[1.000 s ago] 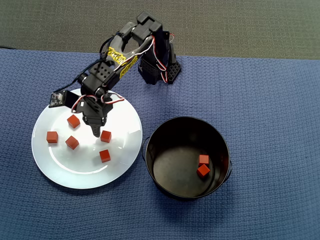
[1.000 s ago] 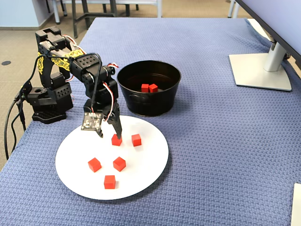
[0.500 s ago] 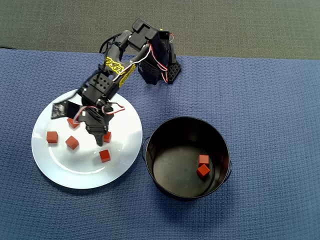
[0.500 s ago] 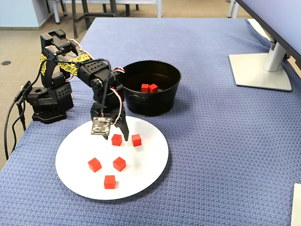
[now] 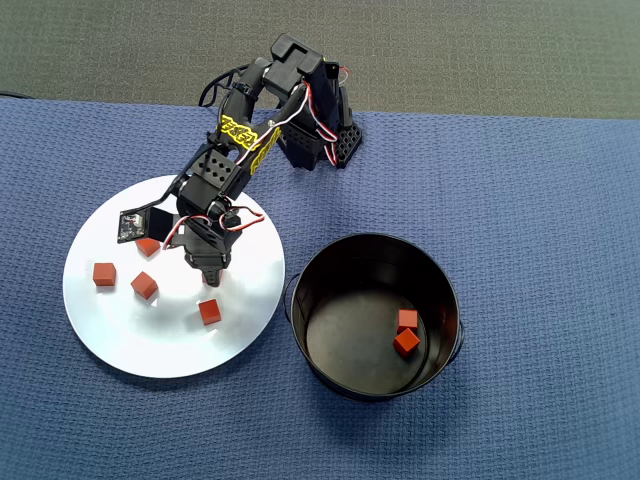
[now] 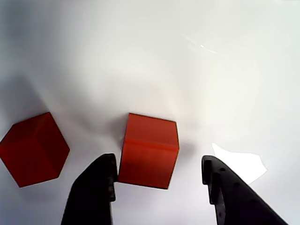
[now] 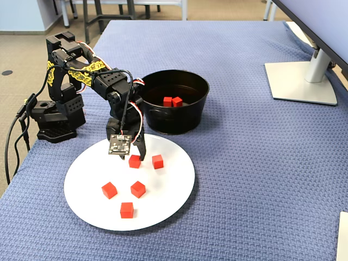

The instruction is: Pick up the red cubes from the white plate and place them in the black recipient

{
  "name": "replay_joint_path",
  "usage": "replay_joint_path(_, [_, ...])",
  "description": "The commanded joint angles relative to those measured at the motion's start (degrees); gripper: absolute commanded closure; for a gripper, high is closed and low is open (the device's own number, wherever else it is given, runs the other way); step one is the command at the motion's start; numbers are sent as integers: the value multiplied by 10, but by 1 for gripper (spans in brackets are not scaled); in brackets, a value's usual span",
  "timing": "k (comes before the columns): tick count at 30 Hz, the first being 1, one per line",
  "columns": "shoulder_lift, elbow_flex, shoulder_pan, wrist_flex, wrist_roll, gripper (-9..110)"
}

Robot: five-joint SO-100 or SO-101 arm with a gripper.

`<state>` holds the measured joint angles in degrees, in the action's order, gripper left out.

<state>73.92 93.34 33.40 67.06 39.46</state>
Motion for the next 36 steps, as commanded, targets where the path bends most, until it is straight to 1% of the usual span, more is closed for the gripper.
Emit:
replay_joint_path(1, [34, -7, -8, -19, -4, 96])
replay_joint_path(3, [29, -12, -5, -22, -7, 101])
replay_joint_path(9, [47, -52, 16, -4, -8, 102])
replay_joint_path(13, [134, -105, 24, 62, -13, 102])
replay_joint_path(17, [263, -133, 3, 110, -39, 102])
replay_joint_path(21, [332, -148, -72, 120, -115, 102])
replay_joint_path(26, [364, -134, -242, 95, -243, 102])
replay_joint_path(30, [359, -96, -372, 44, -312, 101])
replay_joint_path(31, [355, -86, -403, 38, -321, 88])
replay_joint_path(32, [348, -80, -438, 38, -312, 68])
replay_joint_path(33, [343, -81, -465, 49, -297, 60])
replay_joint_path(34, [343, -88, -483, 63, -287, 59])
replay_joint_path(36, [360, -102, -475, 76, -272, 61])
